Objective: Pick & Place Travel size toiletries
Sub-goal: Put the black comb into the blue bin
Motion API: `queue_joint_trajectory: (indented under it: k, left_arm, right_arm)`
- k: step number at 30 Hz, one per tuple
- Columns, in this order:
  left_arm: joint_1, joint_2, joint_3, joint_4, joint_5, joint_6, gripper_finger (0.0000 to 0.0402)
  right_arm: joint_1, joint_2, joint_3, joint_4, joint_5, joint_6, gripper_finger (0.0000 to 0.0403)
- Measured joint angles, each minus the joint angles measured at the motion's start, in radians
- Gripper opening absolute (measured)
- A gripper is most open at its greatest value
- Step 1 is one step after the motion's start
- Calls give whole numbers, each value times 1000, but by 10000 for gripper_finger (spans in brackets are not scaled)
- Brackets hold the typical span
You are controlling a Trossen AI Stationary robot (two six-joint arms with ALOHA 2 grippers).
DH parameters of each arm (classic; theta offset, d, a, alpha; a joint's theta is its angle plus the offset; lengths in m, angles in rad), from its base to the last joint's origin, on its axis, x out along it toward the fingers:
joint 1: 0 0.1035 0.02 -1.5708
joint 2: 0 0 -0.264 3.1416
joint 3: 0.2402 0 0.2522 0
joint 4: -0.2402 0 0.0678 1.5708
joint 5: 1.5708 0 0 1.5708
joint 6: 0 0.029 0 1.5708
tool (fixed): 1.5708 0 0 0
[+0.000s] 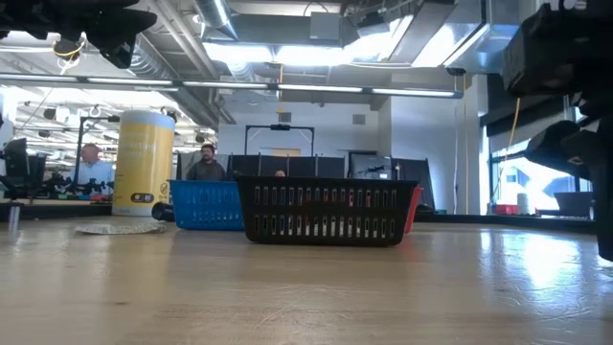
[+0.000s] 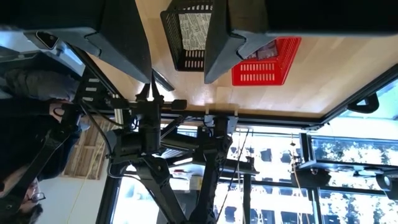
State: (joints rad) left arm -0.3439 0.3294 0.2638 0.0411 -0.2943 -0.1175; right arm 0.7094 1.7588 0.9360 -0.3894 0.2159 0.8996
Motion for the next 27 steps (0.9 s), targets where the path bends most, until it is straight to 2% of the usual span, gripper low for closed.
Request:
queue_joint_trajectory:
  k: [8, 27]
  left_arm:
    - [0, 0, 0, 0, 0, 0, 143]
    - [0, 0, 0, 0, 0, 0, 143]
  right_arm:
    - [0, 0, 0, -24, -57, 39, 0]
    - [0, 0, 1, -42, -59, 42, 0]
